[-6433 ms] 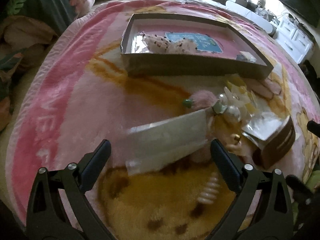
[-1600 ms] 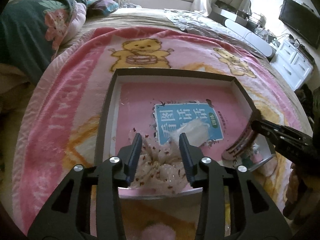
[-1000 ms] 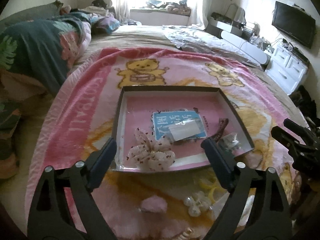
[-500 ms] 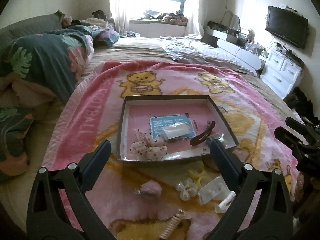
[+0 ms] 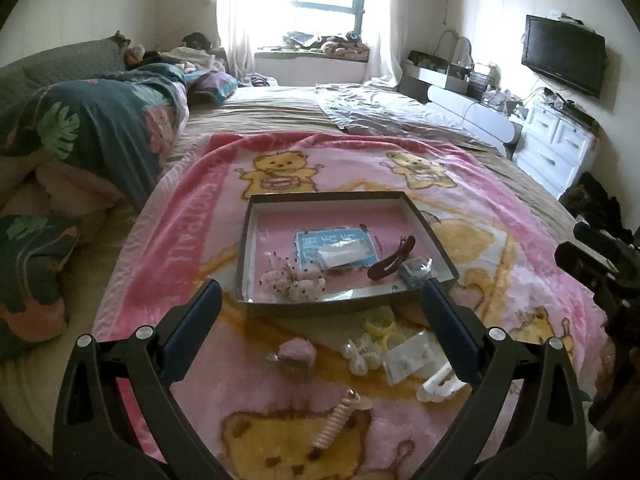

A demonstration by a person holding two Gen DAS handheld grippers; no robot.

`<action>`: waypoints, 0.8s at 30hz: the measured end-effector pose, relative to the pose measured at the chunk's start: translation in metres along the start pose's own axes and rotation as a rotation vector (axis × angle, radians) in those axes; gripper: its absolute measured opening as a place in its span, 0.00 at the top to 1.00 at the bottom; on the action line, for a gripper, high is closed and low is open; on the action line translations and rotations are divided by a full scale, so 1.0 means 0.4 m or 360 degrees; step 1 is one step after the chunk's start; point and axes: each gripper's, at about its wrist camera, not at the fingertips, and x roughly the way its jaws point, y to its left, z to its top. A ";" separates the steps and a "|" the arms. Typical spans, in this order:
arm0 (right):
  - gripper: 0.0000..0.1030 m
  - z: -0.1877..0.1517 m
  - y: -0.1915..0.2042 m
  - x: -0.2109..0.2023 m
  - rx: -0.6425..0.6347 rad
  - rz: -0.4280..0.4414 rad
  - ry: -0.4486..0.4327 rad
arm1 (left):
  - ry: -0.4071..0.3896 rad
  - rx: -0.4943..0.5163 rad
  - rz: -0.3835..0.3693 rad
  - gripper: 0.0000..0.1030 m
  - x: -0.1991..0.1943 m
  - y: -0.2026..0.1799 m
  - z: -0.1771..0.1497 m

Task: Organize jewelry
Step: 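Withdraw both grippers from the tray toward the loose items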

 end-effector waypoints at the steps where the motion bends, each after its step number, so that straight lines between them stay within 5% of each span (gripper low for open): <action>1: 0.05 -0.002 0.003 -0.004 -0.0003 0.0000 0.0000 | 0.0000 -0.0001 0.0003 0.10 -0.005 0.000 -0.008; 24: 0.05 -0.119 0.053 -0.010 -0.0080 0.0054 0.0157 | 0.0188 0.0004 0.0037 0.10 0.006 0.048 -0.180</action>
